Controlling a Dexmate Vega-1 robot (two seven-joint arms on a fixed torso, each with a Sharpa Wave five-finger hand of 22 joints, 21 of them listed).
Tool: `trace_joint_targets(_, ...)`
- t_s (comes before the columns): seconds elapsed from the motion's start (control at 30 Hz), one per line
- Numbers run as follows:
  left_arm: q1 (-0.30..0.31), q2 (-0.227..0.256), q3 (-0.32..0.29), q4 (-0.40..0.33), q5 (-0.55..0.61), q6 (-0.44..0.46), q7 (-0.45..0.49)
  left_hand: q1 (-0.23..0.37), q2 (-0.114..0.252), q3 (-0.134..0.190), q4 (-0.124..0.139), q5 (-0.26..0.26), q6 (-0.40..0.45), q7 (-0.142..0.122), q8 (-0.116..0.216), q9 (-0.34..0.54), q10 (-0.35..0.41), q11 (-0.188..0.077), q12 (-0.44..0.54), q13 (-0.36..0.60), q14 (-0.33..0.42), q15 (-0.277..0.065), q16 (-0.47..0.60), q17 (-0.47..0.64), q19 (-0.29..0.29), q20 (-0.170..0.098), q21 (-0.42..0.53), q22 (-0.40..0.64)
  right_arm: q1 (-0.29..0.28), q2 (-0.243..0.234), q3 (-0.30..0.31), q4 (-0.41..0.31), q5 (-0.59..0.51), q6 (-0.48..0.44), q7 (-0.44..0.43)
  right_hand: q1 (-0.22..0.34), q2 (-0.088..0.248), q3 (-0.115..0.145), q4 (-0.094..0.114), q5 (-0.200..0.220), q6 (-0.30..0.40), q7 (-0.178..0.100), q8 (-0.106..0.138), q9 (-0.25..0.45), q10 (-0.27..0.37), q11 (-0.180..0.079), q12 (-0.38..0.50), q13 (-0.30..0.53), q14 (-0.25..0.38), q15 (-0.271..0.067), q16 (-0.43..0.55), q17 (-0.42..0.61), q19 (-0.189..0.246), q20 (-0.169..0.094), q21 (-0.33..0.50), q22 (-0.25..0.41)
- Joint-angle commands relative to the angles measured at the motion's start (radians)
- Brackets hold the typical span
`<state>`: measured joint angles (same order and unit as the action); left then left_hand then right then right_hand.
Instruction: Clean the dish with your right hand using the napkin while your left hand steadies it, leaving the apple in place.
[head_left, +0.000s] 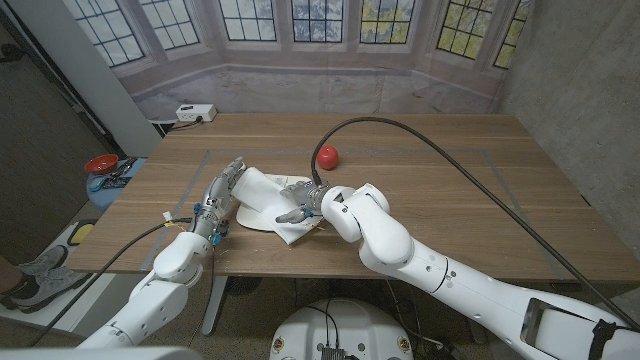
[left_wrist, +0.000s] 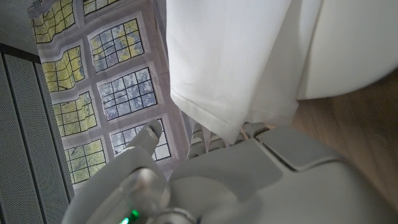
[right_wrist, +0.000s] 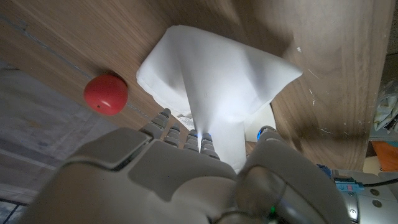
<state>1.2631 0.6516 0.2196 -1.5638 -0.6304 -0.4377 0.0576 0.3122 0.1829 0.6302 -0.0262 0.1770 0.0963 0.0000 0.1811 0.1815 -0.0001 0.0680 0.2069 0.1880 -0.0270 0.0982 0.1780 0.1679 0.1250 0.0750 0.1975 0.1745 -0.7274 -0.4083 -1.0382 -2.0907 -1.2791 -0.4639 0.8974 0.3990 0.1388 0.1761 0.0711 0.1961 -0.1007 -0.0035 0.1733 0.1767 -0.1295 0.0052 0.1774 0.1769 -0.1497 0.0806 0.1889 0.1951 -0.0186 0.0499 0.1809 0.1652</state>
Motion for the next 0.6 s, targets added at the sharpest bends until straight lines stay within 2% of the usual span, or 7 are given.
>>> trace_joint_targets(0.03,0.004,0.001,0.001,-0.007,0.004,0.001,0.010,0.017,-0.001,0.000,-0.004,0.000,-0.005,0.002,0.003,0.003,-0.006,0.003,0.000,0.005,-0.006,0.004,0.001,0.002,0.001,0.001,-0.001,0.001,0.006,0.022,0.009,0.061,0.047,0.040,-0.039,0.002,0.006,0.004,-0.008,0.004,0.000,0.006,0.007,0.003,-0.002,0.001,0.005,0.001,-0.005,0.002,-0.002,-0.001,-0.001,-0.001,0.005,0.003)
trace_joint_targets(0.6,-0.008,0.002,0.004,-0.006,0.007,0.009,0.011,0.019,-0.001,-0.002,-0.004,0.000,-0.003,0.001,0.004,0.003,-0.006,0.002,0.000,0.004,-0.004,0.004,0.002,0.002,0.001,0.002,0.000,0.001,0.054,0.019,-0.009,0.137,0.154,0.039,-0.085,0.001,0.006,0.007,-0.014,0.004,-0.005,0.012,0.008,0.003,-0.001,0.001,0.007,0.002,-0.007,-0.001,0.000,-0.003,-0.001,-0.006,0.006,0.003)
